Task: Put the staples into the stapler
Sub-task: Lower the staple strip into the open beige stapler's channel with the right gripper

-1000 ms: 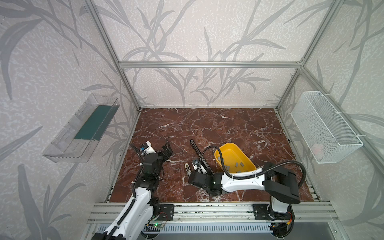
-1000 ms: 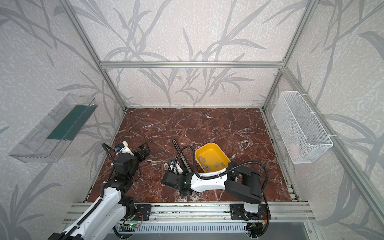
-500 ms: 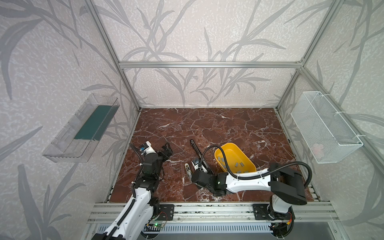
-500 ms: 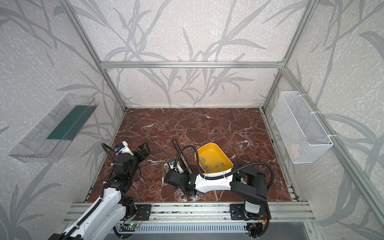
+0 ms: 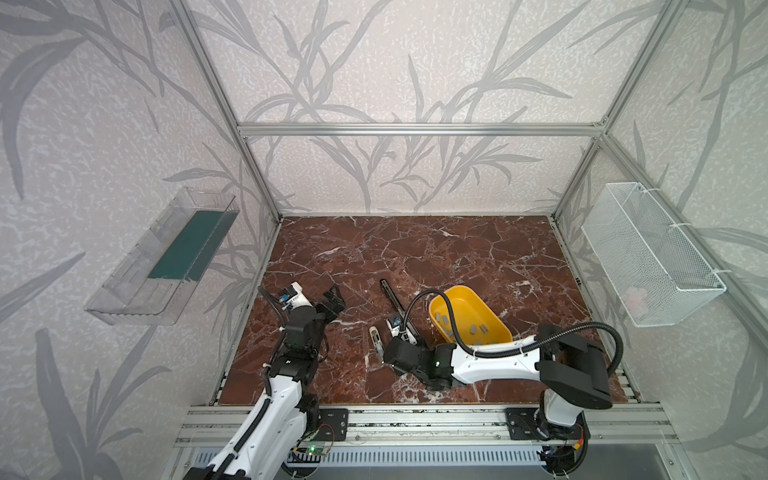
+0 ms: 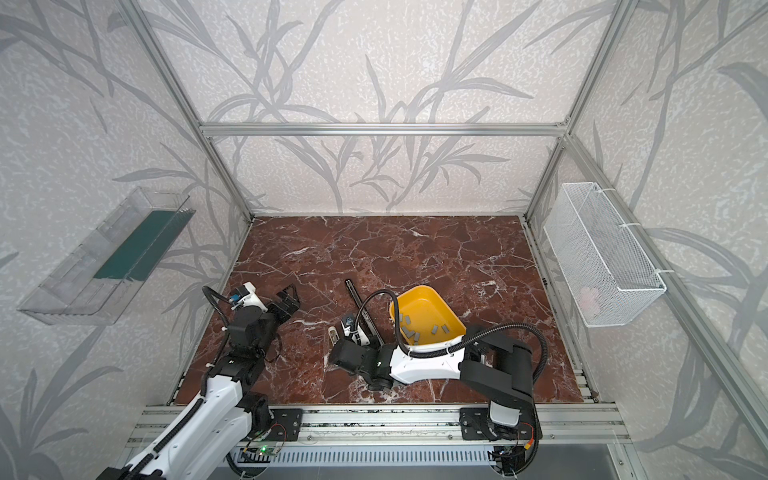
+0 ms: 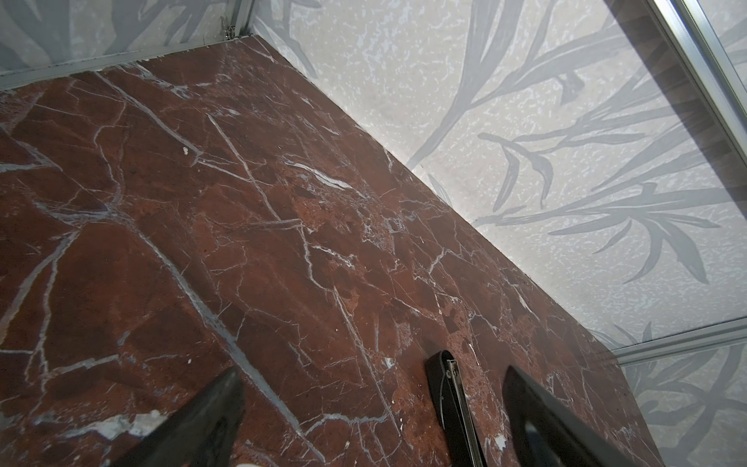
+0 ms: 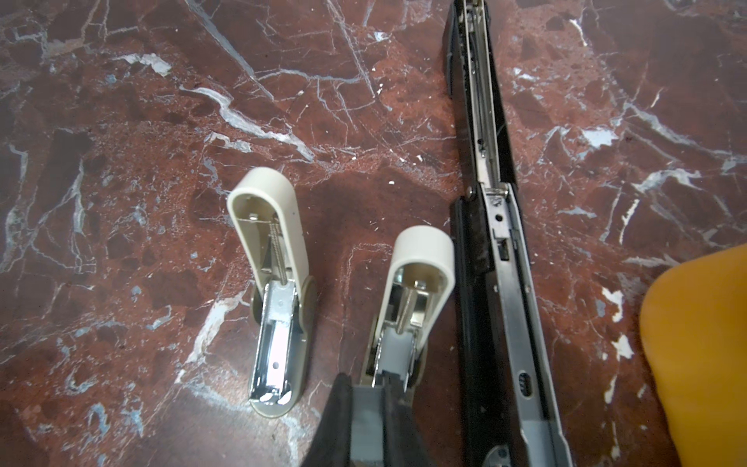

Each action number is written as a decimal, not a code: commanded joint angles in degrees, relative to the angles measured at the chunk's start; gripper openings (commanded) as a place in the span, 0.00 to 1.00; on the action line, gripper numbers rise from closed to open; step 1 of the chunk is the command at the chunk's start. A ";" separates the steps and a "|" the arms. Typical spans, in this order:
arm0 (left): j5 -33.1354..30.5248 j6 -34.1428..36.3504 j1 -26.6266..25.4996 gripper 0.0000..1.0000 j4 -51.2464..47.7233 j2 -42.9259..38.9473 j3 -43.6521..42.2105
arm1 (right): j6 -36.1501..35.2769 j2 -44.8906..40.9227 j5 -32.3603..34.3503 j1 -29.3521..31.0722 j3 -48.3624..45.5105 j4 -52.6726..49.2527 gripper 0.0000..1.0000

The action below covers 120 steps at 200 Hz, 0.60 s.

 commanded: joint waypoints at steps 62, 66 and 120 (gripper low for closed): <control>-0.17 -0.17 0.32 0.99 0.86 -0.64 1.37 | 1.70 1.85 1.08 -0.26 -1.47 1.84 0.01; -0.12 -0.17 0.32 0.99 0.85 -0.67 1.36 | 1.65 1.84 1.23 -0.32 -1.48 1.85 0.01; -0.11 -0.17 0.32 0.99 0.83 -0.72 1.33 | 1.20 1.84 1.19 -0.96 -1.39 1.53 0.01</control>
